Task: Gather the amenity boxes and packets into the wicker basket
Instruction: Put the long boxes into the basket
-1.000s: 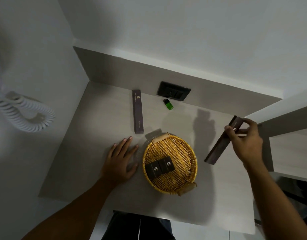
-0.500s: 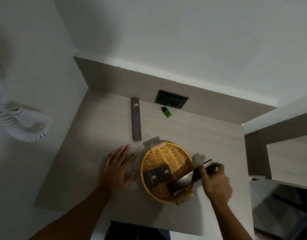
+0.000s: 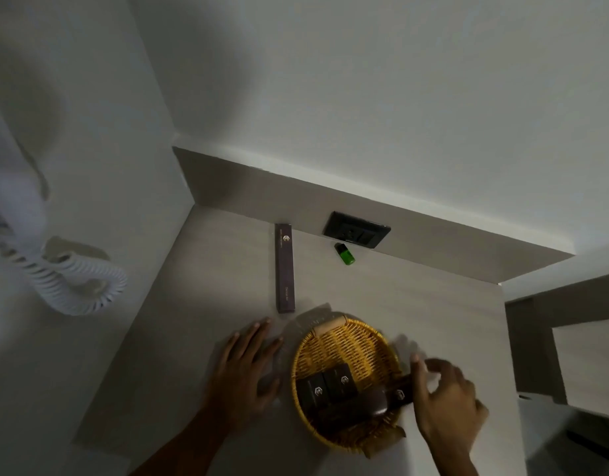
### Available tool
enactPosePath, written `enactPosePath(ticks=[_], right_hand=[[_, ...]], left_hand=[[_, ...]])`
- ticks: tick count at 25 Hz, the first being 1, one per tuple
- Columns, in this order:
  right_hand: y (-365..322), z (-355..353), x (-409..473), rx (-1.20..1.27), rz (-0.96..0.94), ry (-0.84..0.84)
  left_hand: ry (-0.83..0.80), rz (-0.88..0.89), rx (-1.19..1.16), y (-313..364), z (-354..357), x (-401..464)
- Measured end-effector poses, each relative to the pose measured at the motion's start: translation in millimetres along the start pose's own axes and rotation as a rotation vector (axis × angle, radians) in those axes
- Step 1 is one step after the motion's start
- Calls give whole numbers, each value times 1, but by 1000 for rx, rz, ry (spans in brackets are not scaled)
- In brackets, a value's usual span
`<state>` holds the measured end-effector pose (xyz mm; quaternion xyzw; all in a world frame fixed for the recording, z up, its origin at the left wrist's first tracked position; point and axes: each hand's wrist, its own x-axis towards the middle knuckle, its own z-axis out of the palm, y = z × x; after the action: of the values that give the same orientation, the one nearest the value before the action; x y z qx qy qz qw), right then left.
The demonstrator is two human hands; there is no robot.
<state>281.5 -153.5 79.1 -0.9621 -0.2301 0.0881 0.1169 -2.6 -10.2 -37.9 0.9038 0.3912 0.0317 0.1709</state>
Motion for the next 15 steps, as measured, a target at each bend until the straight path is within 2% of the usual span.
enactPosePath(ticks=[3,7,10,13,15], right_hand=[[-61,5,14,68,-317,38],[-175,49,17,-173,-582,-253],[-214,83,27,-255,-561,-422],[-223,100,40,-193,-509,-407],[-230,104,50,-119,-573,-358]], left_hand=[[9,26,-9,-1,-1,1],[-1,31,0,-2,2,4],[8,-4,-43,-3,6,2],[9,-7,-49,-3,5,2],[0,-11,-54,-3,5,1]])
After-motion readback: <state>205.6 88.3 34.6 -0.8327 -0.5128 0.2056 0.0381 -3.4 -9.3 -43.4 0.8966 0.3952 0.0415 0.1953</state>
